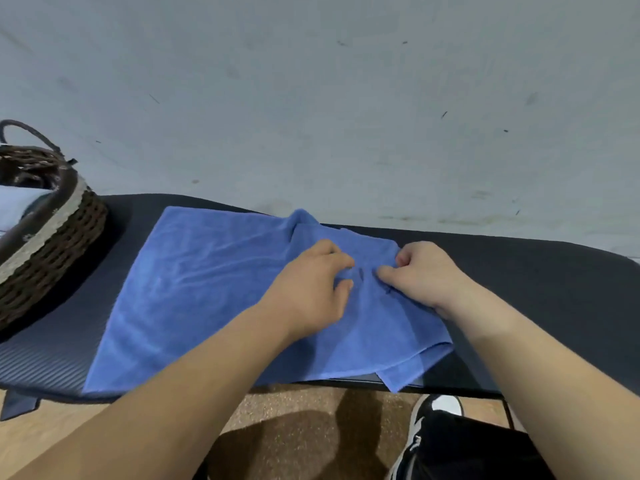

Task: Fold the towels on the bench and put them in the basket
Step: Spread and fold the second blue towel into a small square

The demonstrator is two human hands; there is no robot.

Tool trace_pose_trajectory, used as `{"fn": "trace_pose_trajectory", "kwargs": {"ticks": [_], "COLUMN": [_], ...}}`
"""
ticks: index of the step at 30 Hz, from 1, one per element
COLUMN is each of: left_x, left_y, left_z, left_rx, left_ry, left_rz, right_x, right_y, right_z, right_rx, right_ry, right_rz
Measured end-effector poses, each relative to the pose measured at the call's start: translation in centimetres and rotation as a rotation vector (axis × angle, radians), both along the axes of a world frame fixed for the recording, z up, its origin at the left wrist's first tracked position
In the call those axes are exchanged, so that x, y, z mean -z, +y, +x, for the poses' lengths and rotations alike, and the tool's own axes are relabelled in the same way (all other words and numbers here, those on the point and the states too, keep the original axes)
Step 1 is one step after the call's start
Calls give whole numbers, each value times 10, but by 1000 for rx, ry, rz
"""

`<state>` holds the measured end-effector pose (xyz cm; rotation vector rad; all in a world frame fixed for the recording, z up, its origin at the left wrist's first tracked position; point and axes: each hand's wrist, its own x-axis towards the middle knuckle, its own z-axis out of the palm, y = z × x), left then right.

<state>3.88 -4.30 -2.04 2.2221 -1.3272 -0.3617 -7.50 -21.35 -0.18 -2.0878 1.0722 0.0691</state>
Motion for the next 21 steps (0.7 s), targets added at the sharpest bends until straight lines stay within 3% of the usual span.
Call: {"fn": "trace_pose_trajectory", "kwargs": {"ticks": [4, 6, 8, 10, 12, 16, 18, 21], "left_x": [-26, -41, -43, -37, -30, -16, -8, -8], "left_y": [-7, 1, 17, 33, 44, 50, 50, 52], "left_z": [9, 22, 37, 45, 48, 46, 48, 51], "left_rx": [-275, -416, -459, -427, -357, -187, -143, -137], "left_ry": [131, 221, 214, 151, 160, 141, 68, 86], "left_rz": [-218, -169, -17, 116, 174, 205, 204, 186], "right_x": [-21, -34, -38, -36, -30, -8, 0, 5], "right_y": [36, 52, 58, 55, 46, 36, 43, 55], "right_z": [7, 7, 7, 12, 18, 22, 26, 35], "right_rx": [-332, -584, -668, -524, -343, -227, -197, -146], "right_ry": [-213, -140, -108, -184, -221, 18, 53, -50], "right_rz": [0, 177, 358, 455, 366, 143, 205, 303]}}
